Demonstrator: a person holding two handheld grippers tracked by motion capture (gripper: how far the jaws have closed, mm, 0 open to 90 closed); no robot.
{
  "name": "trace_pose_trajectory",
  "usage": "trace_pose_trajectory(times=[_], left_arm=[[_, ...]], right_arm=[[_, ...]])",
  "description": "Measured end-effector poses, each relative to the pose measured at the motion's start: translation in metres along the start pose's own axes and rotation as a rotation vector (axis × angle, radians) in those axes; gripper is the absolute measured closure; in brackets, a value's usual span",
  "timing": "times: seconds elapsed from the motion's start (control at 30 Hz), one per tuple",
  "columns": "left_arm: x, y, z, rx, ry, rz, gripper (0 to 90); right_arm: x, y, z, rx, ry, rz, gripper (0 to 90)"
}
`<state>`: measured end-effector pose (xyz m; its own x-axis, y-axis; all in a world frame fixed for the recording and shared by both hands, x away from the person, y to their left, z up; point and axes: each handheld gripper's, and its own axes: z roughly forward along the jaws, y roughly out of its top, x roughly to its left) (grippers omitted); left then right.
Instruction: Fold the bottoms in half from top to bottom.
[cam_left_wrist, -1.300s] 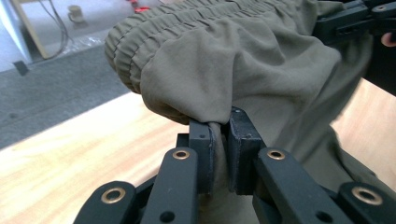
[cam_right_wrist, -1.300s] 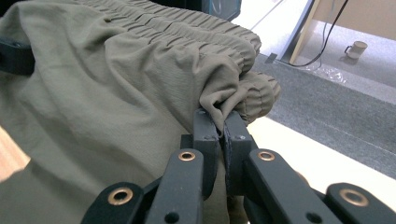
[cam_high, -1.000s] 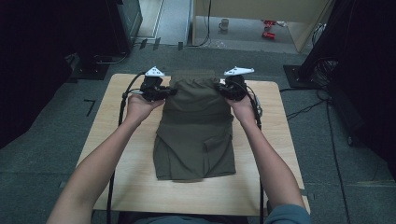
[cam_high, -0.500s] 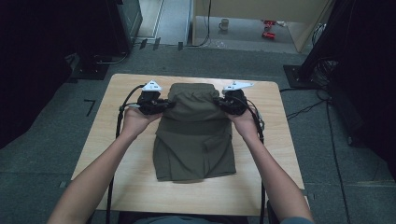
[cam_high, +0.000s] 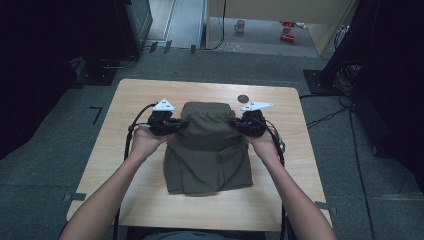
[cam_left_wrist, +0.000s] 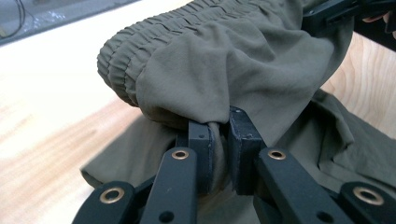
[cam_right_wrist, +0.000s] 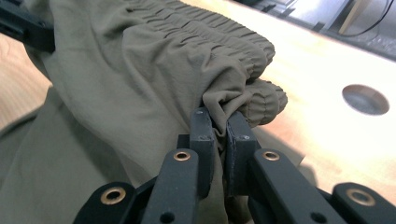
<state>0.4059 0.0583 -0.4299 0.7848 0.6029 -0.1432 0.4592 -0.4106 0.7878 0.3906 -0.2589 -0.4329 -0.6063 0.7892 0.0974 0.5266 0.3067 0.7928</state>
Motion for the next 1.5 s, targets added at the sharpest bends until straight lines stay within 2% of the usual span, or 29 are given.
trace_pose_trajectory(times=[0.13, 0.17, 0.27, 0.37, 0.53, 0.63, 0.67, 0.7, 0.77, 0.8, 0.93, 1.03, 1.1, 1.17, 1.2, 1.3, 1.37, 1.43, 1.47, 1.5], left_arm=[[-0.003, -0.008, 0.003, 0.016, -0.006, -0.003, 82.3], [-0.005, -0.014, 0.004, 0.024, -0.016, -0.014, 82.3], [-0.007, -0.023, 0.006, 0.033, -0.032, -0.033, 82.2], [-0.009, -0.029, 0.007, 0.036, -0.040, -0.041, 82.1], [-0.008, -0.043, 0.015, 0.062, -0.075, -0.091, 81.8], [-0.008, -0.047, 0.017, 0.081, -0.084, -0.096, 81.5], [-0.008, -0.048, 0.018, 0.086, -0.085, -0.100, 81.2], [-0.007, -0.049, 0.018, 0.083, -0.086, -0.105, 79.6], [-0.004, -0.051, 0.020, 0.088, -0.096, -0.134, 78.7], [-0.002, -0.051, 0.019, 0.091, -0.102, -0.153, 74.2], [-0.001, -0.047, 0.009, 0.079, -0.092, -0.145, 65.1], [0.002, -0.044, -0.001, 0.078, -0.074, -0.130, 62.7], [0.006, -0.042, -0.007, 0.081, -0.066, -0.124, 65.5], [0.010, -0.042, -0.010, 0.074, -0.066, -0.131, 69.5], [0.016, -0.041, -0.012, 0.061, -0.072, -0.158, 71.6], [0.022, -0.039, -0.012, 0.062, -0.070, -0.160, 75.2], [0.026, -0.037, -0.009, 0.069, -0.057, -0.160, 81.1], [0.030, -0.035, -0.004, 0.084, -0.052, -0.156, 83.3], [0.032, -0.034, 0.000, 0.086, -0.049, -0.156, 84.0], [0.034, -0.034, 0.003, 0.090, -0.049, -0.158, 84.0]], right_arm=[[0.002, -0.013, 0.004, 0.016, 0.015, 0.026, 83.5], [0.003, -0.021, 0.007, 0.028, 0.023, 0.033, 83.5], [0.004, -0.031, 0.010, 0.046, 0.035, 0.047, 83.1], [0.005, -0.035, 0.010, 0.051, 0.039, 0.046, 82.7], [0.009, -0.047, 0.012, 0.076, 0.043, 0.038, 80.5], [0.009, -0.052, 0.012, 0.077, 0.053, 0.052, 79.9], [0.009, -0.053, 0.013, 0.086, 0.053, 0.047, 78.6], [0.009, -0.054, 0.014, 0.096, 0.044, 0.018, 71.5], [0.008, -0.055, 0.014, 0.096, 0.037, -0.001, 68.1], [0.006, -0.055, 0.013, 0.094, 0.047, 0.009, 64.7], [0.001, -0.052, 0.002, 0.069, 0.064, 0.036, 61.0], [-0.004, -0.048, -0.006, 0.048, 0.059, 0.041, 65.6], [-0.007, -0.047, -0.010, 0.047, 0.054, 0.035, 72.6], [-0.009, -0.047, -0.010, 0.042, 0.053, 0.037, 75.1], [-0.010, -0.045, -0.010, 0.051, 0.048, 0.049, 80.1], [-0.011, -0.044, -0.008, 0.048, 0.044, 0.055, 82.4], [-0.016, -0.039, -0.005, 0.045, 0.040, 0.057, 85.0], [-0.018, -0.038, -0.003, 0.048, 0.026, 0.055, 85.3], [-0.024, -0.037, 0.002, 0.052, 0.000, 0.062, 87.2], [-0.024, -0.037, 0.002, 0.052, 0.000, 0.062, 87.2]])
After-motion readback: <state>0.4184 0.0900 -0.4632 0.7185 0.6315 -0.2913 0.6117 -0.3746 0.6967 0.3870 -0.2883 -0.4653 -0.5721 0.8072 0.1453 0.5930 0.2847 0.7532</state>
